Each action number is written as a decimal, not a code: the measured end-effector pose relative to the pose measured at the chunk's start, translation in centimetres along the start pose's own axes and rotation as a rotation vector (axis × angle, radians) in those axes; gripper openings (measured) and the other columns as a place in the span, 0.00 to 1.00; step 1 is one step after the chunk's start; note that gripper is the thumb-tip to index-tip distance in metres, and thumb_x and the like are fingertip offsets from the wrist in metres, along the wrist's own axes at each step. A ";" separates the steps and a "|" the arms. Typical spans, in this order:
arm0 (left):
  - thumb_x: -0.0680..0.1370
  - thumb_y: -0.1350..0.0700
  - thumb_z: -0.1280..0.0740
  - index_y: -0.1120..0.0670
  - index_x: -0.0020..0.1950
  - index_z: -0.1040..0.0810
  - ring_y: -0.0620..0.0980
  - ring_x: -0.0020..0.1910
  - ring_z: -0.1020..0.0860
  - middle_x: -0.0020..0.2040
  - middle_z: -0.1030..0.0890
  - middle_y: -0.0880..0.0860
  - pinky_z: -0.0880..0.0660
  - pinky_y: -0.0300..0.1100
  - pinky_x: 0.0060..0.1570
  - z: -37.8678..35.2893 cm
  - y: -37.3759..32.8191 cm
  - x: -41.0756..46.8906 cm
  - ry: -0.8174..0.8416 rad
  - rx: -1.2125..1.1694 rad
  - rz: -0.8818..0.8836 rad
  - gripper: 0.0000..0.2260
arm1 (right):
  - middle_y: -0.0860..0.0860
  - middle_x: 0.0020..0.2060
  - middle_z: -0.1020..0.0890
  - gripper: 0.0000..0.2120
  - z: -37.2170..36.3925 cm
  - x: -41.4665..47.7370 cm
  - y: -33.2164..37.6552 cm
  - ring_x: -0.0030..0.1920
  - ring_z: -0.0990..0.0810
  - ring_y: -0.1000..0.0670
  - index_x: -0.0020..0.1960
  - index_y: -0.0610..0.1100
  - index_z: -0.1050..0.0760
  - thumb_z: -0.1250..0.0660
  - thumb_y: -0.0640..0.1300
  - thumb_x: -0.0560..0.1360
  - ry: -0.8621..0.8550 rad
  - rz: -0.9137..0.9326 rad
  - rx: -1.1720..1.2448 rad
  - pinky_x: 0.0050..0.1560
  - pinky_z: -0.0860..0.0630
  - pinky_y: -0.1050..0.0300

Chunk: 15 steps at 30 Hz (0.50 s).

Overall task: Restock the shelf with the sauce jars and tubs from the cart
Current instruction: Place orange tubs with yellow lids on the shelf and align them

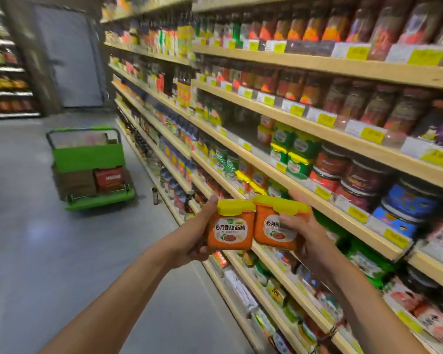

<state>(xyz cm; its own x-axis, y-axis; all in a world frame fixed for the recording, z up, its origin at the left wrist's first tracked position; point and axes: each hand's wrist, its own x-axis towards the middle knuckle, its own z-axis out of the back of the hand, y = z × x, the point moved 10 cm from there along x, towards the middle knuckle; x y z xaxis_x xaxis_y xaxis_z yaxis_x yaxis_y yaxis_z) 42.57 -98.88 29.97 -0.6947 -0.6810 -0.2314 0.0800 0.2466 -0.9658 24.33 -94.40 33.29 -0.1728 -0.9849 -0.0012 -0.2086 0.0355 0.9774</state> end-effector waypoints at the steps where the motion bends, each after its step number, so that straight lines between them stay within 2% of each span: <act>1: 0.63 0.21 0.44 0.48 0.41 0.14 0.44 0.23 0.37 0.31 0.28 0.54 0.47 0.35 0.25 1.1 0.0 0.1 -0.026 -0.010 0.002 0.34 | 0.46 0.56 0.17 0.59 -0.7 1.1 -0.1 0.52 0.15 0.42 0.73 0.58 0.37 0.15 0.58 0.46 0.021 -0.005 0.005 0.40 0.18 0.51; 6: 0.63 0.22 0.43 0.49 0.37 0.17 0.46 0.25 0.40 0.30 0.32 0.54 0.49 0.38 0.29 5.9 -0.8 2.2 -0.129 0.002 -0.014 0.33 | 0.43 0.58 0.17 0.49 -3.5 7.0 -1.4 0.52 0.16 0.40 0.71 0.57 0.34 0.17 0.54 0.53 0.104 -0.030 0.041 0.41 0.17 0.49; 9: 0.63 0.22 0.43 0.52 0.36 0.25 0.45 0.24 0.42 0.27 0.36 0.53 0.52 0.40 0.30 8.6 -1.8 4.4 -0.172 0.021 -0.016 0.32 | 0.45 0.57 0.17 0.42 -4.4 11.0 -2.2 0.52 0.15 0.42 0.71 0.58 0.35 0.21 0.50 0.61 0.164 -0.055 0.063 0.40 0.18 0.51; 11: 0.62 0.23 0.42 0.51 0.34 0.27 0.44 0.22 0.42 0.25 0.37 0.51 0.51 0.39 0.29 10.5 -2.4 6.2 -0.201 0.025 -0.014 0.31 | 0.46 0.56 0.16 0.42 -4.7 13.9 -2.6 0.52 0.15 0.42 0.72 0.58 0.36 0.23 0.48 0.62 0.197 -0.074 0.060 0.39 0.19 0.53; 15: 0.62 0.24 0.41 0.49 0.28 0.24 0.44 0.21 0.42 0.22 0.36 0.49 0.52 0.38 0.28 14.1 -4.1 11.0 -0.231 0.047 -0.020 0.28 | 0.46 0.54 0.16 0.44 -4.5 20.5 -3.2 0.51 0.15 0.43 0.72 0.56 0.36 0.24 0.44 0.59 0.239 -0.088 0.041 0.39 0.19 0.54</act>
<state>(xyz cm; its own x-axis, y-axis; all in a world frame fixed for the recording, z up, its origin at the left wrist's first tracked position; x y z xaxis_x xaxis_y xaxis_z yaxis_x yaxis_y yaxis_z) 44.64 -117.11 29.76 -0.5147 -0.8266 -0.2277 0.1046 0.2030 -0.9736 25.79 -115.44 31.08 0.0795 -0.9964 -0.0307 -0.2522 -0.0499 0.9664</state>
